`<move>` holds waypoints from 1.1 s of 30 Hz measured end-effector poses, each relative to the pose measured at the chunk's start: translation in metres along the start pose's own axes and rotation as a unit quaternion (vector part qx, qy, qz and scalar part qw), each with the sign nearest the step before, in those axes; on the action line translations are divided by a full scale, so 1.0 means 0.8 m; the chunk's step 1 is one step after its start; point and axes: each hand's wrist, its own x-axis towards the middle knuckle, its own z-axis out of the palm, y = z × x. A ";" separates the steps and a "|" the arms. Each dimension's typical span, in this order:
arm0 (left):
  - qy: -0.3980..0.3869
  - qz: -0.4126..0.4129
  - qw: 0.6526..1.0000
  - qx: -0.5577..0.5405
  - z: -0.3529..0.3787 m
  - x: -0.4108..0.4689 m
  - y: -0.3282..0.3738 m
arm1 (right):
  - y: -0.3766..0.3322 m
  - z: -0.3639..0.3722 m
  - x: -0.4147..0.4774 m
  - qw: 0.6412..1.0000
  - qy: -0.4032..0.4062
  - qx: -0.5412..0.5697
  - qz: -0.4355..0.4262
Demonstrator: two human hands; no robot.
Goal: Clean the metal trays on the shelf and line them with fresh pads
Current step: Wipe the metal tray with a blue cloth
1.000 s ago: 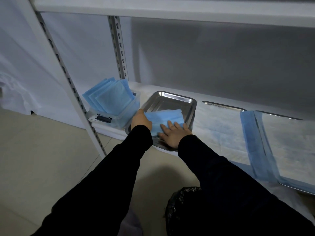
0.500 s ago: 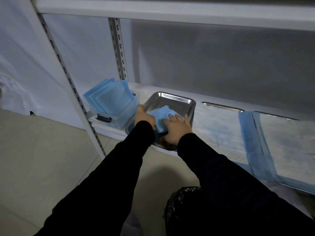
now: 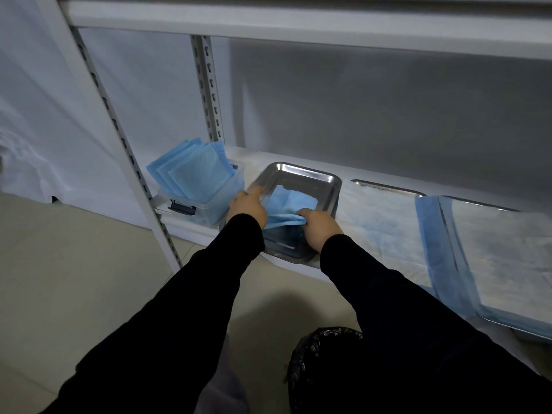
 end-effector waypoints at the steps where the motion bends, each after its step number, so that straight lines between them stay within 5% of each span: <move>1: -0.032 0.020 0.998 0.040 0.003 0.003 -0.001 | 0.000 -0.002 0.000 1.000 0.003 0.012 0.006; 5: -0.104 0.114 0.982 0.110 0.010 0.006 -0.005 | 0.004 -0.006 0.003 0.999 0.011 0.042 0.026; 9: -0.171 0.095 0.978 0.077 0.008 -0.007 -0.002 | 0.011 -0.008 0.003 0.996 0.019 0.071 0.046; 17: -0.074 0.032 0.992 -0.100 0.008 0.005 0.004 | 0.009 -0.016 -0.002 0.979 0.046 0.180 0.085; 27: -0.080 0.000 0.997 -0.005 0.018 0.020 0.006 | 0.005 -0.012 0.005 0.988 0.068 0.058 0.124; 33: -0.044 -0.037 0.998 -0.003 0.035 0.022 0.003 | 0.010 -0.006 0.004 0.996 0.091 -0.002 0.013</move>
